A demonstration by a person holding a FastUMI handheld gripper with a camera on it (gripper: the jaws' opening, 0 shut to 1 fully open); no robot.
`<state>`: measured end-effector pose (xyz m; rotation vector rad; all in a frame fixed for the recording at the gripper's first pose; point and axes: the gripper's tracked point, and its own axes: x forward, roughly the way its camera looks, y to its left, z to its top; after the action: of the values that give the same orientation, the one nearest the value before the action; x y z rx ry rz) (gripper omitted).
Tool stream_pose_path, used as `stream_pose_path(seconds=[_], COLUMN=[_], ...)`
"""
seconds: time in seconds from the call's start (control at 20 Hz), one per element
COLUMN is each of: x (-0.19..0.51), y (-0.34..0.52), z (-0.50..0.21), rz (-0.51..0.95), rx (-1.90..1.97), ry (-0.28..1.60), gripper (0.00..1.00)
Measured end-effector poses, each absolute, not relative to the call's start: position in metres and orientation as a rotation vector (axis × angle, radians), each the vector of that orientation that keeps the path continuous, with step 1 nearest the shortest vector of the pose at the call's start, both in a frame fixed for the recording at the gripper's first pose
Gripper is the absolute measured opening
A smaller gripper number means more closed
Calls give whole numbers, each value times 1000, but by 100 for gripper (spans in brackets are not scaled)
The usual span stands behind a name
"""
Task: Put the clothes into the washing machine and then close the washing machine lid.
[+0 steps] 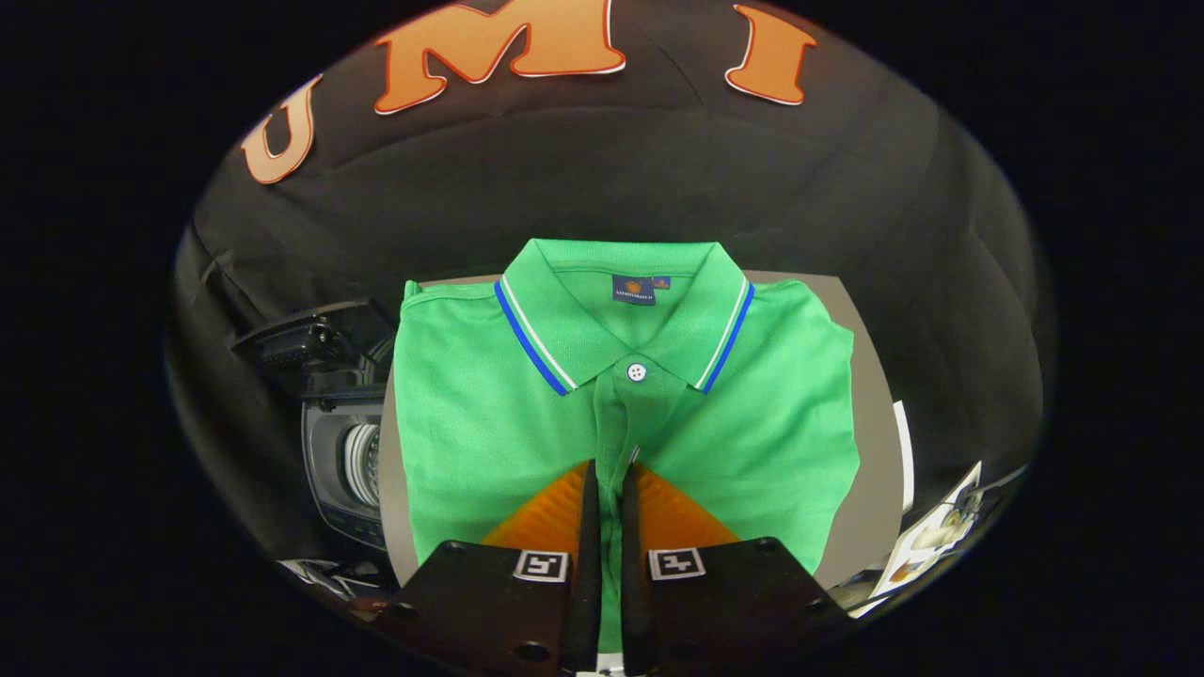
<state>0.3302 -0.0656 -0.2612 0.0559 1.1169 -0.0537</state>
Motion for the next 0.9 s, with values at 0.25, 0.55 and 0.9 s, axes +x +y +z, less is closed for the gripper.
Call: stream_pose_path(seconds=[0.25, 0.55, 0.9], x=[334, 332, 323], y=[-70, -67, -45], z=[-258, -227, -143], rz=[-80, -63, 2], rx=[5, 124, 200], ry=[973, 776, 527], gripper=[8, 9, 8])
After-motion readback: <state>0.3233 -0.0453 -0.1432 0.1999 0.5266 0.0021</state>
